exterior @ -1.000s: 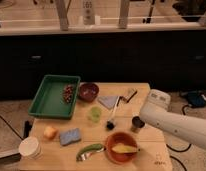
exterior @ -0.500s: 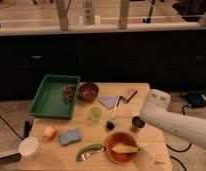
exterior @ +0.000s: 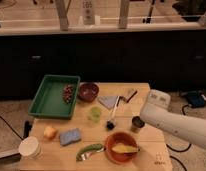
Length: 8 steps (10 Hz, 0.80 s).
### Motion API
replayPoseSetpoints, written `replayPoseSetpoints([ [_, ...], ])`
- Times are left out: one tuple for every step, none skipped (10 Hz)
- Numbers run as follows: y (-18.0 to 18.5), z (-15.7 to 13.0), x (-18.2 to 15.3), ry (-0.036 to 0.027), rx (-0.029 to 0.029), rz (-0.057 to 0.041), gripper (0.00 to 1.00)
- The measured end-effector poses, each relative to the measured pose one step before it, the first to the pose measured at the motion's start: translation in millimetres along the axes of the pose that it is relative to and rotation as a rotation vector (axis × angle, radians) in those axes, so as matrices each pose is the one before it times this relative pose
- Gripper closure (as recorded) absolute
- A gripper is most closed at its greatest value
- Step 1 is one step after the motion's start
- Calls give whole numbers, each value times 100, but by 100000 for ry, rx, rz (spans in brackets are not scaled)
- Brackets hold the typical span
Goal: Stack cups on top of each other
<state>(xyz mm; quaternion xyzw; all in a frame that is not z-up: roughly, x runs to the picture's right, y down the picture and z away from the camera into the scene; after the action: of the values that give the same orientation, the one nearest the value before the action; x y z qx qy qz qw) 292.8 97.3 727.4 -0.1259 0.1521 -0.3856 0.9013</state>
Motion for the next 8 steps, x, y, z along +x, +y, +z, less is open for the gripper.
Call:
replayPoseSetpoints([
  [-309,-14,-232,-4154,250,-750,20],
  [-314,-7,-401,-6637,241,-2157,20],
  [-66,38,-338,-4748,-94,-2011,20],
  [-111,45,-304,-3499,74,-1622,20],
  [-257,93,-605,-5020,462,-2712,20],
  [-104,64,-462,-3054,32,-2030,20],
  [74,81,-591,-3900,-222,-2289,20],
  [58,47,-592,-3602,93,-1794,20],
])
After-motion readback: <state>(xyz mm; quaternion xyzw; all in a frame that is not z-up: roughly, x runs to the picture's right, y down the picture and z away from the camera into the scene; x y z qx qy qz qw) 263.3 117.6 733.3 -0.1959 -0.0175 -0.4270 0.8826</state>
